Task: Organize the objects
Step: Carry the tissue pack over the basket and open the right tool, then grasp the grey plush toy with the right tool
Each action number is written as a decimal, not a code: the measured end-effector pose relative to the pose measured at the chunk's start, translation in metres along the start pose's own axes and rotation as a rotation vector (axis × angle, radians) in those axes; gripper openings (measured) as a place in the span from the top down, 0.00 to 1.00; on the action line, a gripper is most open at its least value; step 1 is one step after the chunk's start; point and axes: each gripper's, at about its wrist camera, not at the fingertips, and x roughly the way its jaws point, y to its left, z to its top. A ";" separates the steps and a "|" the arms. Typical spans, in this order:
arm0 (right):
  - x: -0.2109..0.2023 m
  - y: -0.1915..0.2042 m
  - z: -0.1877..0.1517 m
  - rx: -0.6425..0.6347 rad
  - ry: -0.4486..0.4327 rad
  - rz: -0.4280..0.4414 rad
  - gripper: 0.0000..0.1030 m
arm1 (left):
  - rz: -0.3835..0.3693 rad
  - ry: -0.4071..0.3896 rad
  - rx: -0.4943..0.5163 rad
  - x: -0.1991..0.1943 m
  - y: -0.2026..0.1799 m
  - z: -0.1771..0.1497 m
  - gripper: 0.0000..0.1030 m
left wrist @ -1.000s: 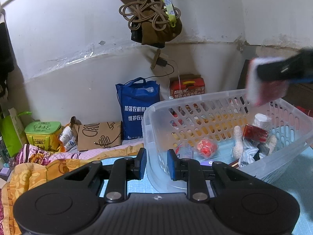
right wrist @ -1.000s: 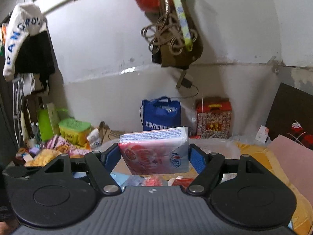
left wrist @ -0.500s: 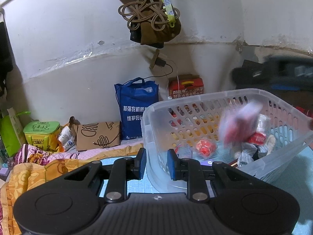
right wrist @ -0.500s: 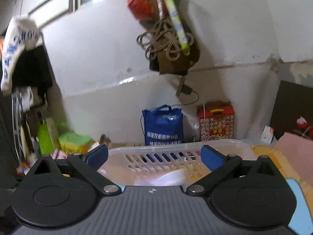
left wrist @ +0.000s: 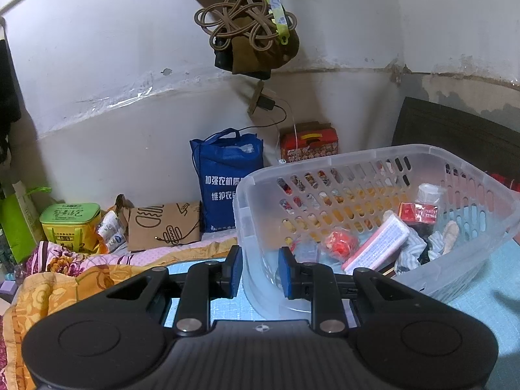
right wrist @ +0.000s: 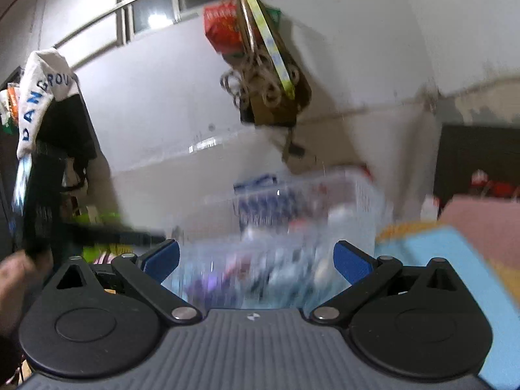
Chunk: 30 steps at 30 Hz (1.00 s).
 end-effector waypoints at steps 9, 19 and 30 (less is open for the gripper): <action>0.053 0.051 -0.049 -0.097 0.240 -0.030 0.00 | 0.002 0.001 0.001 0.000 0.000 0.001 0.73; 0.085 0.090 -0.051 -0.075 0.276 0.099 0.00 | -0.010 0.001 0.001 0.002 0.001 0.000 0.71; 0.114 0.104 -0.056 -0.118 0.312 0.063 0.00 | -0.012 0.000 0.003 0.002 0.000 0.000 0.71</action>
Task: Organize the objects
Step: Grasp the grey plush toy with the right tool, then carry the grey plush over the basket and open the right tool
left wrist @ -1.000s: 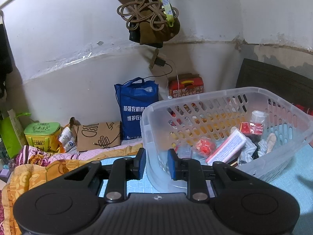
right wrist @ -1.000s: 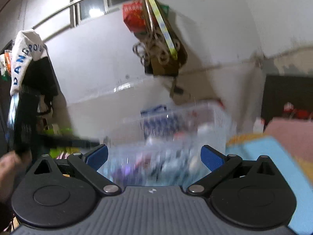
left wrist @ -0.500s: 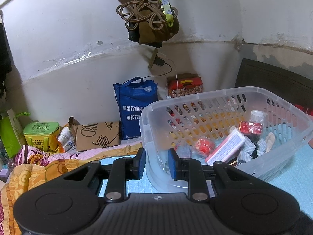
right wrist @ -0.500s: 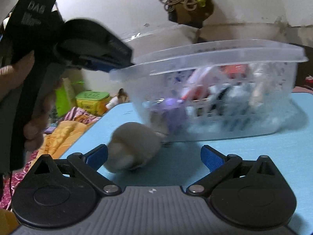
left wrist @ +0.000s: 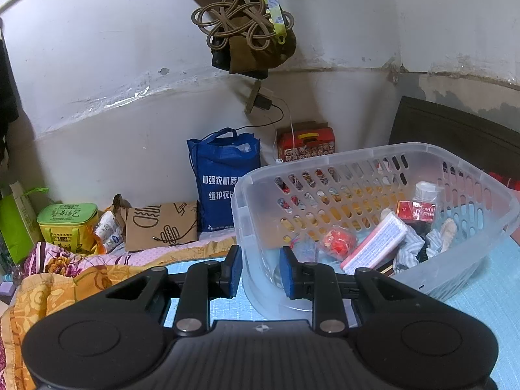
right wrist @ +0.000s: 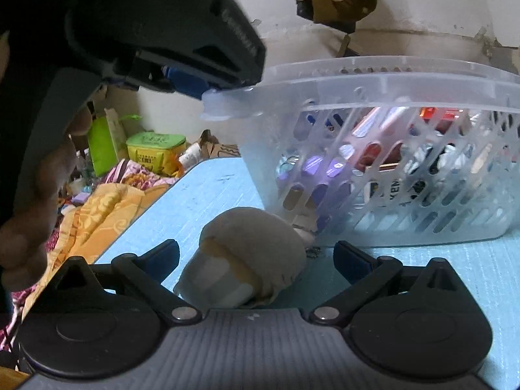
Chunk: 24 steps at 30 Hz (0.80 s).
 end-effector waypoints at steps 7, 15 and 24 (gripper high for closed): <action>0.004 0.002 -0.003 -0.015 0.024 -0.013 0.07 | 0.001 0.005 -0.001 0.000 -0.002 0.001 0.71; -0.020 -0.010 -0.014 -0.010 0.016 0.051 0.25 | -0.001 0.002 -0.003 -0.001 -0.002 0.001 0.71; -0.089 -0.077 -0.035 0.032 -0.075 -0.012 0.25 | 0.001 0.002 -0.001 -0.001 0.000 0.001 0.71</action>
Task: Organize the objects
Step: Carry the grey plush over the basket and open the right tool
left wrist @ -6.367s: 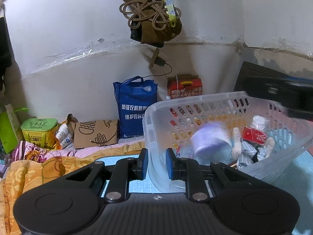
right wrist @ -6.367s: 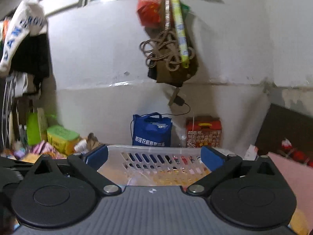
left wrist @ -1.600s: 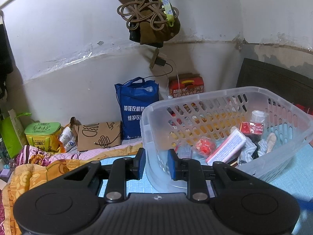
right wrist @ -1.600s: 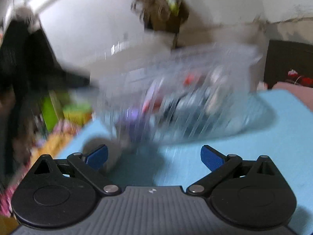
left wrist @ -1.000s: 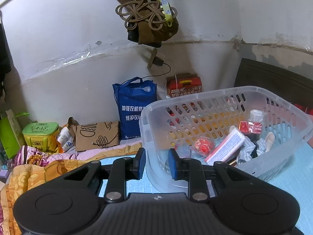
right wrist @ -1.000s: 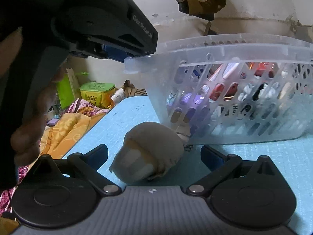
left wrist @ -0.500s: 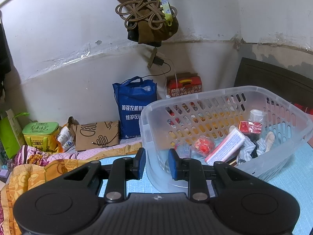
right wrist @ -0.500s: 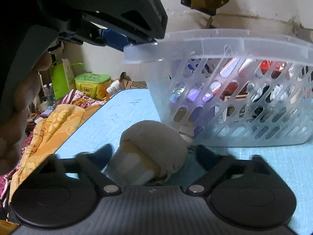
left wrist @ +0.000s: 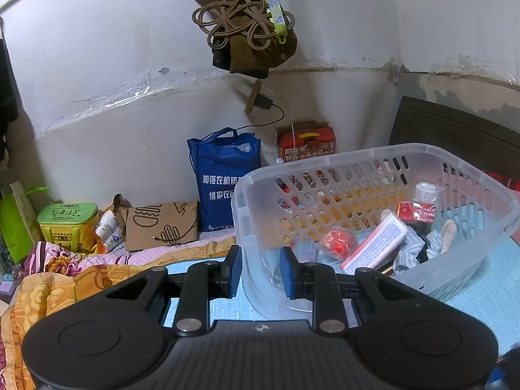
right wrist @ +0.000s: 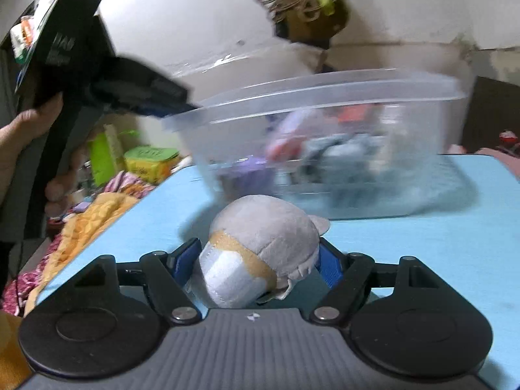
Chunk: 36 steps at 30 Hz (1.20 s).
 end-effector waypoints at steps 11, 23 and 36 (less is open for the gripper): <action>-0.064 -0.006 0.092 -0.112 -0.247 0.006 0.25 | 0.016 -0.001 0.014 0.001 0.000 0.001 0.71; 0.037 -0.012 0.167 -0.112 -0.101 0.050 0.25 | 0.008 0.002 0.005 0.001 -0.001 0.001 0.71; 0.058 0.000 0.149 -0.131 -0.114 0.011 0.00 | -0.004 0.001 0.003 0.001 0.003 0.000 0.70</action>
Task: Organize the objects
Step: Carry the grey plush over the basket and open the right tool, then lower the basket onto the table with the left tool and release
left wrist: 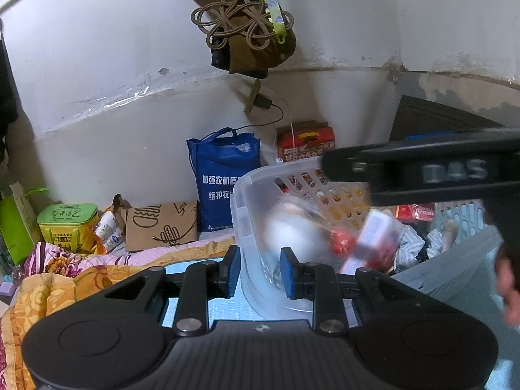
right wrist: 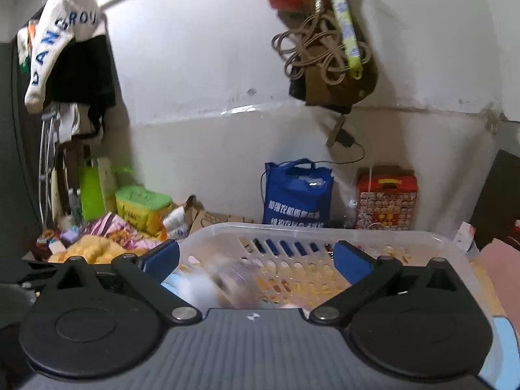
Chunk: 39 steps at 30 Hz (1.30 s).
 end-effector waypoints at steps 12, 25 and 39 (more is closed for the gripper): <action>-0.135 -0.046 -0.094 0.168 -0.147 -0.063 0.00 | -0.006 -0.040 -0.027 -0.004 0.001 -0.003 0.70; -0.097 -0.067 -0.133 0.284 0.056 -0.137 0.00 | -0.072 -0.163 -0.095 -0.081 0.007 -0.049 0.00; -0.124 -0.067 -0.124 0.241 0.139 -0.182 0.00 | -0.074 0.087 0.024 -0.067 -0.031 -0.084 0.00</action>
